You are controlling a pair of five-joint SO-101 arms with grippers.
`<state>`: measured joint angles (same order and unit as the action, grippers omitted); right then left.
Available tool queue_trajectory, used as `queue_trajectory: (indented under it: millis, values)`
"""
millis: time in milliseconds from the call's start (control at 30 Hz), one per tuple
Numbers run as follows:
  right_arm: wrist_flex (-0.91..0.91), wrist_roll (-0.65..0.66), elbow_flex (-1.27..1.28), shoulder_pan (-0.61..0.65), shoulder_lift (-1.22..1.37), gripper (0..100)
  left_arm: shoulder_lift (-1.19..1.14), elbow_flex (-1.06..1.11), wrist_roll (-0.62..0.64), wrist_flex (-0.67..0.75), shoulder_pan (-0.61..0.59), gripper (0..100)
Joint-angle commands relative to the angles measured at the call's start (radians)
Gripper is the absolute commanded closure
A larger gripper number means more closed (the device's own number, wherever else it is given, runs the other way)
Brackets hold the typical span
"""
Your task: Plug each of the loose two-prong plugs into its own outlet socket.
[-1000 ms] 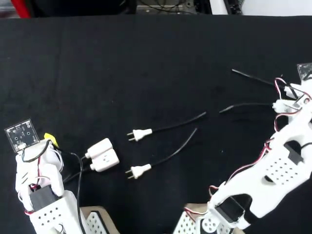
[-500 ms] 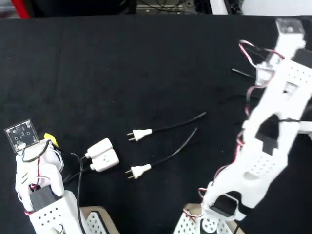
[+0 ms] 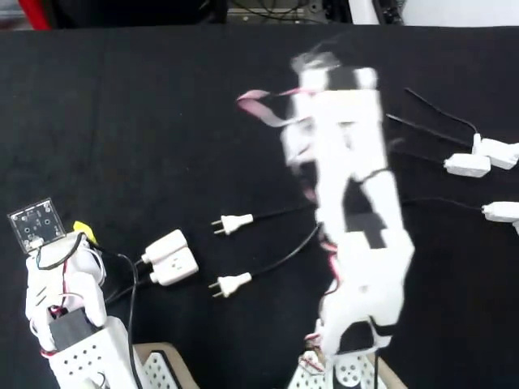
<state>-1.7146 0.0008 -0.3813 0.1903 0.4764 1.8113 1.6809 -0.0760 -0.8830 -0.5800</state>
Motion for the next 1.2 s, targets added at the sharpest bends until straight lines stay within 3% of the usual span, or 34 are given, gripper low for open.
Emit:
queue_trajectory:
  millis: [0,367,467,633,800,1167]
  values:
    - [0.044,-0.077,0.116,0.133,-0.053,79.3,0.005,0.019,-0.011,0.028,0.013,86]
    - [0.232,-0.094,0.386,0.353,-0.053,79.4,0.005,0.019,-0.011,0.023,0.013,86]
    - [0.261,-0.087,0.394,0.334,-0.047,81.2,0.005,0.019,-0.011,0.023,0.013,86]
    - [0.364,-0.038,0.389,0.242,-0.047,96.2,0.005,0.019,-0.011,0.021,0.013,86]
    - [0.45,0.035,0.386,0.172,-0.047,95.9,0.005,0.019,-0.011,0.021,0.013,86]
    - [0.635,0.29,0.374,0.166,-0.054,96.2,0.005,0.019,-0.011,0.025,0.013,86]
